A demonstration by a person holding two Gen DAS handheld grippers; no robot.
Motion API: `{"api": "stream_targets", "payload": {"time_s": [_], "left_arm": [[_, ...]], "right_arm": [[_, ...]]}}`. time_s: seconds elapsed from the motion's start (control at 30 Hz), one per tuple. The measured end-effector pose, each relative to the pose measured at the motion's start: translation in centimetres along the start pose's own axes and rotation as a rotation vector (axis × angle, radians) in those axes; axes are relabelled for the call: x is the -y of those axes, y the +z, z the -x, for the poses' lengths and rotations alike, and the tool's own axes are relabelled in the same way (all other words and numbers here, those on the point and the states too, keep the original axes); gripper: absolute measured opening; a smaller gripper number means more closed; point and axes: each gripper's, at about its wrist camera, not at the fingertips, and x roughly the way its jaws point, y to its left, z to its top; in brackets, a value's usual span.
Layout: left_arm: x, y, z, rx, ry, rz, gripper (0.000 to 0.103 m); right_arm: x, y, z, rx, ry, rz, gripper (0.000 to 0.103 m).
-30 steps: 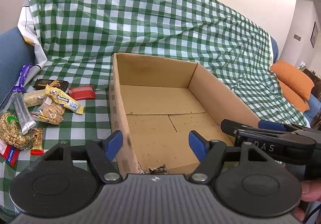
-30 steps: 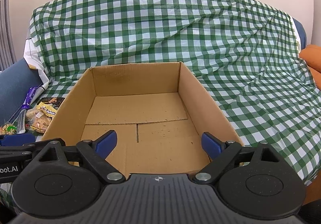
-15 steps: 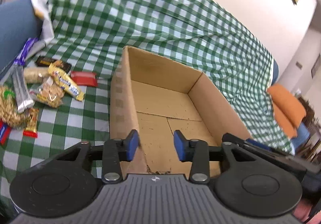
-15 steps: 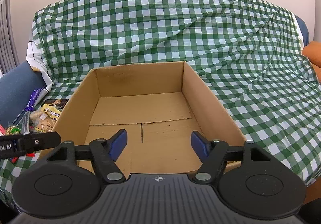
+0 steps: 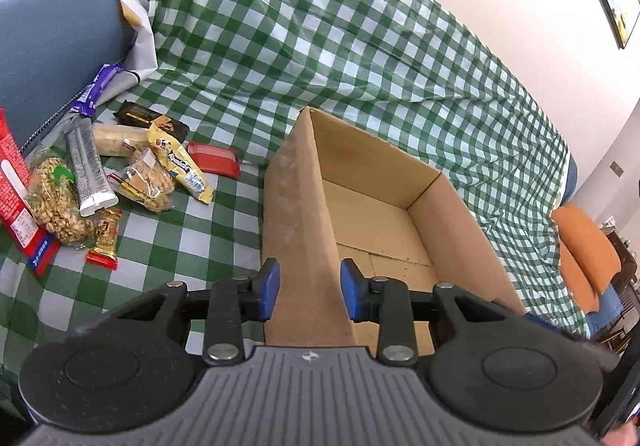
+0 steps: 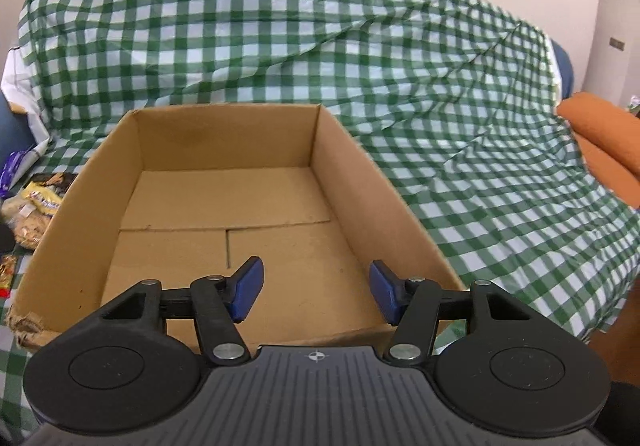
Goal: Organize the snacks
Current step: 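Move both tools from above the cardboard box toward the snack pile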
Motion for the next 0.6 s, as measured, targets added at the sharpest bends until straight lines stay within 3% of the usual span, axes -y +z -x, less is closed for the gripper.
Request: {"api": "stream_targets", "payload": {"time_s": [0.03, 0.1, 0.2, 0.47, 0.57, 0.6], "left_arm": [[0.0, -0.1, 0.0, 0.001, -0.001, -0.007, 0.039], [0.3, -0.3, -0.2, 0.002, 0.000, -0.023, 0.055], [1.1, -0.6, -0.8, -0.008, 0.003, -0.053, 0.064], [2.6, -1.4, -3.7, -0.042, 0.004, -0.099, 0.065], [2.9, -1.6, -4.5, -0.054, -0.013, -0.108, 0.063], [3.1, -1.7, -4.7, -0.057, -0.023, -0.114, 0.060]], "right_arm": [[0.2, 0.1, 0.1, 0.018, -0.019, -0.002, 0.060], [1.0, 0.6, 0.4, 0.066, -0.083, -0.013, 0.061], [3.1, 1.3, -0.3, 0.081, -0.156, -0.074, 0.066], [7.0, 0.9, -4.6, -0.061, -0.209, -0.162, 0.065], [7.5, 0.5, -5.5, -0.088, -0.177, -0.186, 0.061], [7.4, 0.4, -5.5, -0.082, -0.169, -0.186, 0.053]]}}
